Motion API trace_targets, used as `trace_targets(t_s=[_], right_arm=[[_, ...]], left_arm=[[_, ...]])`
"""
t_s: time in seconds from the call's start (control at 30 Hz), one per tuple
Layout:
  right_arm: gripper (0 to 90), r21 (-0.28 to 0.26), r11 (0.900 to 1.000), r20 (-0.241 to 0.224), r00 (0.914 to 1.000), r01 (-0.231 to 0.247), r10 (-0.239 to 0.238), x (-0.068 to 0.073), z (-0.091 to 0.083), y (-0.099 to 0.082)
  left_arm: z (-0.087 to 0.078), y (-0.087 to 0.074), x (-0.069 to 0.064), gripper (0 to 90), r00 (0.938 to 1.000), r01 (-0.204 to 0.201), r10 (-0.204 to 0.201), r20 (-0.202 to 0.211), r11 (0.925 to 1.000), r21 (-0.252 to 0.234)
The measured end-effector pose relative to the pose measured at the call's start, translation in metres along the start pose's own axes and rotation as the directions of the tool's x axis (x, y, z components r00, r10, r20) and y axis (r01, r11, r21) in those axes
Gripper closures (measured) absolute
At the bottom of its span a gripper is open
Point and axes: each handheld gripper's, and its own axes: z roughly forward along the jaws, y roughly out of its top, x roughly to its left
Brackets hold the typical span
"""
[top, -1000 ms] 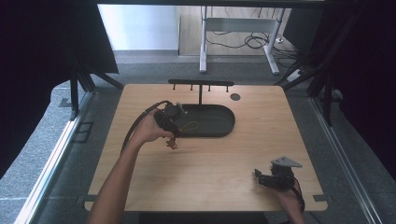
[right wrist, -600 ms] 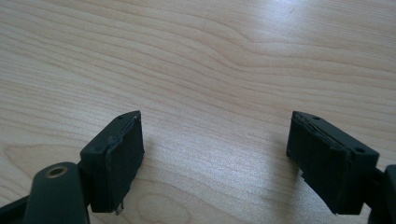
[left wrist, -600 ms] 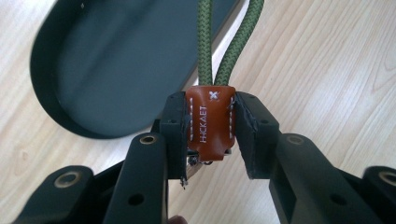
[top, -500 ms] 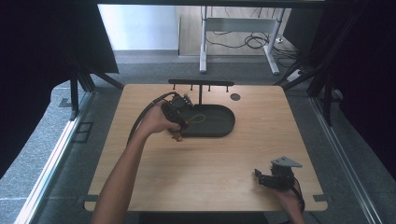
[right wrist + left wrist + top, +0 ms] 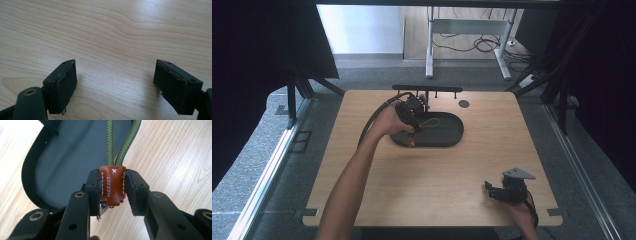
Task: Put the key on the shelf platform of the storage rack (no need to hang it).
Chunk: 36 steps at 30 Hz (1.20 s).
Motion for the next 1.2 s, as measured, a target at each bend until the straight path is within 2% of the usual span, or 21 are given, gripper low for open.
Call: trace_targets(t_s=[0.23, 0.37, 0.47, 0.63, 0.73, 0.87, 1.2], right_arm=[[19.3, 0.0, 1.0, 0.0, 1.0, 0.0, 0.0, 0.0, 0.0, 0.0], [19.3, 0.0, 1.0, 0.0, 1.0, 0.0, 0.0, 0.0, 0.0, 0.0], [19.3, 0.0, 1.0, 0.0, 1.0, 0.0, 0.0, 0.0, 0.0, 0.0], [19.4, 0.0, 1.0, 0.0, 1.0, 0.0, 0.0, 0.0, 0.0, 0.0], [19.4, 0.0, 1.0, 0.0, 1.0, 0.0, 0.0, 0.0, 0.0, 0.0], [19.4, 0.0, 1.0, 0.001, 1.0, 0.0, 0.0, 0.0, 0.0, 0.0], [19.1, 0.0, 1.0, 0.005, 1.0, -0.002, 0.002, 0.001, 0.0, 0.0]], left_arm=[[0.006, 0.013, 0.002, 66.5, 0.9998, 0.002, -0.002, 0.021, 0.9997, -0.025], [0.007, 0.02, 0.003, 66.5, 0.9999, -0.006, 0.006, 0.009, 0.9999, -0.012], [0.005, 0.028, 0.003, 66.5, 0.9999, -0.012, 0.013, 0.002, 0.9997, -0.02], [0.013, 0.039, 0.004, 66.5, 0.9998, -0.016, 0.016, -0.01, 0.9997, -0.016], [0.021, 0.039, 0.006, 66.4, 0.9999, -0.011, 0.011, 0.0, 0.9999, -0.006], [0.03, 0.035, 0.01, 66.4, 1.0, 0.002, -0.002, -0.009, 0.9999, 0.01], [0.041, 0.023, 0.016, 66.4, 0.9995, 0.028, -0.028, -0.013, 0.9996, 0.009]])
